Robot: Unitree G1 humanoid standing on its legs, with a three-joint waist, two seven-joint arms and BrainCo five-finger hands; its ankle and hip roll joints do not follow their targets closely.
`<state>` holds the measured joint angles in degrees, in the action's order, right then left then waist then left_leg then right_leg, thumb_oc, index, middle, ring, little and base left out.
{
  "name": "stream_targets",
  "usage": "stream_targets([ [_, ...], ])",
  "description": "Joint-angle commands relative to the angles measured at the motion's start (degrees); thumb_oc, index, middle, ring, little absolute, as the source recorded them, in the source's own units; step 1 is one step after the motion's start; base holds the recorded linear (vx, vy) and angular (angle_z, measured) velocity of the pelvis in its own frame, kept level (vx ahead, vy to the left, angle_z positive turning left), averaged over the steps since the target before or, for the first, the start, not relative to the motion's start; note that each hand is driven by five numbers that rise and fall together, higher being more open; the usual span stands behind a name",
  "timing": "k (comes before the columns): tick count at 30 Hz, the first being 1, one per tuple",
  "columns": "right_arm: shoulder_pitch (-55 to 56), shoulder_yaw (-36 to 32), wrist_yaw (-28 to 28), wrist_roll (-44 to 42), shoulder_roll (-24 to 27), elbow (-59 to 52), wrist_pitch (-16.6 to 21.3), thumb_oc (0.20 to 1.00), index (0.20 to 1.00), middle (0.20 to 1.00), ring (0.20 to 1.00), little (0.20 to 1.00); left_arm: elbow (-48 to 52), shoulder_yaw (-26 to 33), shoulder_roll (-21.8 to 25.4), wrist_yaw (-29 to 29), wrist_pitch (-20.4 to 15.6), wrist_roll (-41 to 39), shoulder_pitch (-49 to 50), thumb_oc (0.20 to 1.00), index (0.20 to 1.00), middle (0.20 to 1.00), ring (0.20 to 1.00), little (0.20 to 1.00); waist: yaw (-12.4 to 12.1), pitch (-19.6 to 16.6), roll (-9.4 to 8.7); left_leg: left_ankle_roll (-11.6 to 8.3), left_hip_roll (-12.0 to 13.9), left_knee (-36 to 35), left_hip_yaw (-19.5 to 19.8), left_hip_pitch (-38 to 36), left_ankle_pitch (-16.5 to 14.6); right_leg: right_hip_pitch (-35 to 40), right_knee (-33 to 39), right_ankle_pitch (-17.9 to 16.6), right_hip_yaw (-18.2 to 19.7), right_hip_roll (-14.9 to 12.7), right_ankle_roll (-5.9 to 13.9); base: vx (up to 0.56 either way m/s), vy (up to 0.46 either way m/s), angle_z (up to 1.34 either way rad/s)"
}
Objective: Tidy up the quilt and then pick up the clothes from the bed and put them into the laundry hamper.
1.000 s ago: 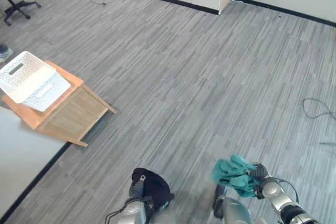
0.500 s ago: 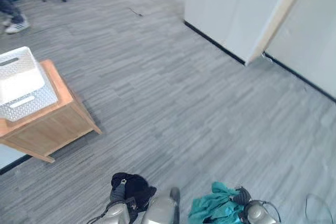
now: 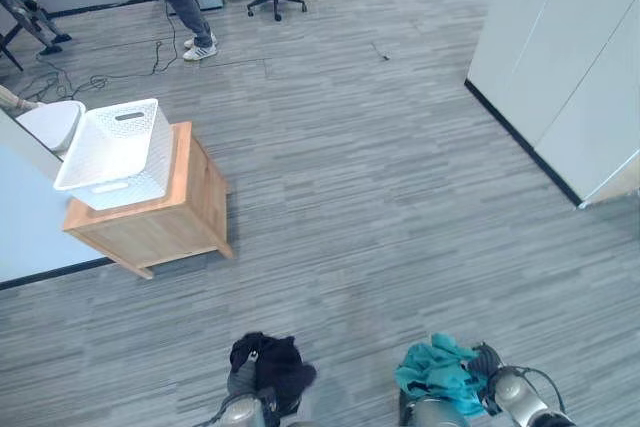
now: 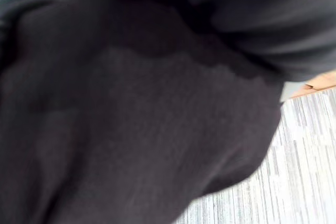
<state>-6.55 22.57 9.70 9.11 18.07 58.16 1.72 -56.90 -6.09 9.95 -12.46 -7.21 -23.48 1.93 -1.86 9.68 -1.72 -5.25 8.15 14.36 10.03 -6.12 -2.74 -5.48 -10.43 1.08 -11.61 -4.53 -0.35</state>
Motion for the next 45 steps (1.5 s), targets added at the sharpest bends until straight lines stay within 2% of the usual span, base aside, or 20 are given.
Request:
stream_targets([
  [1, -1.4, 1.0, 0.5, -0.7, -0.2, -5.6, 2.5, 0.200, 0.200, 0.200, 0.200, 0.200, 8.7, -0.2, 4.1, 1.5, -2.1, 1.6, -1.1, 0.200, 0.200, 0.200, 0.200, 0.200, -4.3, 3.8, -3.21, 1.06, -0.8, 22.4, -10.6, 7.2, 1.0, 7.0, 12.1, -4.4, 1.8, -6.4, 7.14, 0.21, -0.507, 0.72],
  [2, -1.5, 1.0, 0.5, -0.7, -0.2, -5.6, 2.5, 0.200, 0.200, 0.200, 0.200, 0.200, 8.8, -0.2, 4.1, 1.5, -2.1, 1.6, -1.1, 0.200, 0.200, 0.200, 0.200, 0.200, -4.2, 3.7, -3.40, 1.12, -1.0, 22.4, -10.5, 7.5, 1.1, 6.8, 12.1, -4.5, 1.7, -6.6, 7.17, 0.34, -0.511, 0.56],
  [3, -2.7, 0.4, 0.2, -1.1, 0.3, -5.4, 2.0, 0.200, 0.200, 0.200, 0.200, 0.200, 9.7, -0.6, 4.4, 1.7, -2.0, 2.1, -1.0, 0.200, 0.200, 0.200, 0.200, 0.200, -6.5, 5.3, -3.88, 0.92, -7.5, 26.0, -12.4, 13.7, -1.0, 8.1, 10.8, -3.1, 1.5, -6.5, 6.66, 0.33, -0.260, 0.44],
  [4, -2.8, 0.0, 0.1, -1.3, 0.1, -5.1, 1.9, 0.200, 0.200, 0.200, 0.200, 0.200, 9.7, -0.7, 4.4, 1.9, -1.8, 2.0, -0.8, 0.200, 0.200, 0.200, 0.200, 0.200, -7.0, 5.3, -3.68, 0.85, -7.5, 25.2, -14.8, 15.3, -0.7, 9.2, 10.5, -2.0, 0.5, -6.0, 6.56, 0.48, -0.315, 0.29],
  [9, -1.7, -0.9, 0.3, -2.7, 0.3, -3.8, 2.1, 0.200, 0.200, 0.200, 0.200, 0.200, 12.4, -0.9, 5.5, 3.1, -1.6, 3.0, 0.6, 0.200, 0.200, 0.200, 0.200, 0.200, -9.3, 4.1, -2.89, 2.42, 0.1, 8.3, -26.0, 20.3, 0.5, 16.9, 13.6, 3.4, -3.8, -3.8, 7.20, 0.45, -0.021, 0.32],
  [10, -2.0, -1.3, 0.4, -3.4, 0.1, -2.3, 1.9, 0.200, 0.200, 0.200, 0.200, 0.200, 12.3, -0.1, 5.9, 2.9, -1.3, 2.9, 0.1, 0.200, 0.200, 0.200, 0.200, 0.200, -10.5, 3.0, -0.83, 0.62, 3.1, -5.4, -29.2, 21.6, 6.6, 20.2, 14.0, 6.1, -5.3, -1.4, 7.92, 0.60, 0.119, 0.56],
  [14, -1.7, -2.2, 1.1, -3.7, -0.5, -1.9, 2.3, 0.200, 0.200, 0.200, 0.200, 0.200, 13.2, -0.4, 6.3, 2.7, -1.4, 3.1, -0.3, 0.200, 0.200, 0.200, 0.200, 0.200, -11.1, 2.6, -1.64, 0.59, 3.7, -15.0, -29.6, 20.0, 8.7, 25.6, 12.0, 9.0, -7.7, -2.3, 10.02, 0.59, 0.133, 0.55],
  [16, -1.4, -2.6, 0.9, -3.5, -1.5, -0.8, 2.1, 0.200, 0.200, 0.200, 0.200, 0.200, 12.6, -0.6, 6.9, 2.5, -0.9, 4.0, -0.5, 0.200, 0.200, 0.200, 0.200, 0.200, -11.3, 2.2, -2.44, 1.83, 1.3, -12.6, -28.3, 19.0, 10.5, 24.9, 5.2, 6.3, -6.7, -3.8, 11.43, 0.58, 0.174, 0.18],
  [18, -0.4, -3.2, 0.9, -3.6, -2.8, -1.2, 2.4, 0.200, 0.200, 0.200, 0.200, 0.200, 12.9, -0.9, 7.7, 2.4, -0.8, 5.0, -1.2, 0.200, 0.200, 0.200, 0.200, 0.200, -10.2, 2.1, -3.89, 3.98, -1.7, -12.7, -30.3, 15.0, 8.1, 19.8, -10.2, -4.9, -5.8, -7.7, 15.13, 0.70, 0.143, -0.03],
  [19, -6.2, -9.4, -9.1, -9.5, 12.0, -0.7, -0.6, 0.200, 0.200, 0.200, 0.200, 0.200, 12.4, 0.5, 13.6, 5.1, -0.2, 7.6, -2.4, 0.200, 0.200, 0.200, 0.200, 0.200, -8.3, 1.6, -4.27, 4.62, -0.7, -12.9, -30.2, 10.9, 6.6, 14.5, -21.8, -13.3, -5.8, -9.8, 15.35, 0.60, 0.065, 0.17],
  [22, 5.7, -7.1, -4.7, -3.7, 5.0, -29.4, 1.3, 0.200, 0.200, 0.200, 0.200, 0.200, 19.4, 1.3, 12.9, 1.8, -0.6, 7.6, -3.3, 0.200, 0.200, 0.200, 0.200, 0.200, -3.6, 3.5, -2.96, 5.28, -0.4, -15.3, -29.8, 5.9, 4.6, 6.8, -28.3, -11.5, -3.1, -10.2, 14.53, 0.44, 0.083, 0.55],
  [23, 7.4, -4.0, -4.6, -2.0, 3.3, -34.6, 1.2, 0.200, 0.200, 0.200, 0.200, 0.200, 23.6, -6.1, 6.4, -3.6, 0.3, 14.1, -6.9, 0.200, 0.200, 0.200, 0.200, 0.200, -0.4, 3.8, -3.53, 5.22, -0.1, -16.5, -29.7, 3.3, 3.7, 3.0, -27.1, -9.4, -2.8, -9.1, 13.74, 0.64, -0.056, 0.49],
  [27, 10.0, -4.0, -1.6, -2.3, 2.3, -31.5, 4.6, 0.200, 0.200, 0.200, 0.200, 0.200, 30.4, -1.8, 11.7, -1.7, -2.4, 13.2, 1.0, 0.200, 0.200, 0.200, 0.200, 0.200, 2.2, 5.1, -3.57, 2.17, -1.0, -18.0, -25.7, -2.0, 1.2, -1.4, -6.6, -4.6, -3.7, -8.2, 12.48, 0.51, -0.178, 0.44],
  [29, 9.2, -5.9, -0.4, -1.4, 2.9, -30.9, 4.4, 0.200, 0.200, 0.200, 0.200, 0.200, 32.7, -1.9, 11.7, -0.5, -2.6, 15.2, 2.3, 0.200, 0.200, 0.200, 0.200, 0.200, 3.6, 4.5, -3.26, -0.07, 0.3, -18.6, -20.9, -5.7, -1.9, -2.7, 8.9, -5.5, 4.6, -7.7, 13.12, 0.75, -0.351, 0.79],
  [34, 9.0, -5.6, -2.2, -0.4, 4.0, -33.2, 3.5, 0.200, 0.200, 0.200, 0.200, 0.200, 33.5, -1.6, 11.1, -0.3, -3.5, 16.6, 3.2, 0.200, 0.200, 0.200, 0.200, 0.200, 5.1, 3.6, -3.66, -2.11, 2.2, -12.1, -16.4, -9.2, -5.4, -4.3, 7.8, -6.7, 9.0, -8.2, 13.56, 0.58, -0.278, 1.18],
  [36, 9.2, -6.3, -2.7, 0.6, 6.1, -37.6, 3.7, 0.200, 0.200, 0.200, 0.200, 0.200, 33.8, -0.3, 9.5, -0.9, -3.2, 14.0, 3.4, 0.200, 0.200, 0.200, 0.200, 0.200, 4.3, 5.2, -4.16, -3.26, 4.7, 4.8, -15.4, -0.8, -0.1, -1.2, 7.9, -6.7, 7.4, -7.6, 10.66, 0.22, -0.349, 0.95],
  [39, 8.9, -7.6, -1.3, 0.5, 7.6, -38.2, 2.9, 0.200, 0.200, 0.200, 0.200, 0.200, 34.6, 0.2, 9.3, -0.7, -3.3, 12.6, 3.9, 0.200, 0.200, 0.200, 0.200, 0.200, 2.2, 6.5, -6.36, -1.57, 7.4, 12.9, -23.1, 8.2, 2.0, 5.7, 12.1, -4.6, 1.6, -7.2, 8.17, 0.32, -0.394, 0.80],
  [41, 8.0, -8.2, -1.2, 1.4, 8.2, -38.0, 2.3, 0.200, 0.200, 0.200, 0.200, 0.200, 34.5, 0.7, 9.8, -0.1, -2.9, 13.3, 4.7, 0.200, 0.200, 0.200, 0.200, 0.200, 1.2, 6.2, -6.56, -0.04, 5.3, 9.0, -27.8, 11.6, -0.2, 9.1, 13.5, -2.9, -0.7, -6.8, 7.96, 0.36, -0.108, 0.90],
  [42, 7.3, -8.7, -0.9, 2.1, 8.3, -37.6, 2.2, 0.200, 0.200, 0.200, 0.200, 0.200, 34.8, 1.5, 10.2, -0.3, -2.5, 14.2, 5.8, 0.200, 0.200, 0.200, 0.200, 0.200, 1.2, 5.2, -5.58, -0.07, 5.6, 1.2, -37.3, 12.7, 1.9, 12.0, 13.7, 0.0, -3.3, -5.0, 8.11, 0.24, -0.033, 0.50],
  [45, 5.8, -9.1, 0.1, 2.5, 8.7, -37.5, 2.3, 0.200, 0.200, 0.200, 0.200, 0.200, 35.5, 2.9, 10.7, -0.8, -2.4, 13.3, 6.3, 0.200, 0.200, 0.200, 0.200, 0.200, 1.3, 4.4, -4.73, -1.68, 7.4, -6.1, -44.0, 11.4, 5.8, 15.0, 13.4, 3.1, -6.4, -4.1, 8.69, 0.35, 0.040, 0.71],
])
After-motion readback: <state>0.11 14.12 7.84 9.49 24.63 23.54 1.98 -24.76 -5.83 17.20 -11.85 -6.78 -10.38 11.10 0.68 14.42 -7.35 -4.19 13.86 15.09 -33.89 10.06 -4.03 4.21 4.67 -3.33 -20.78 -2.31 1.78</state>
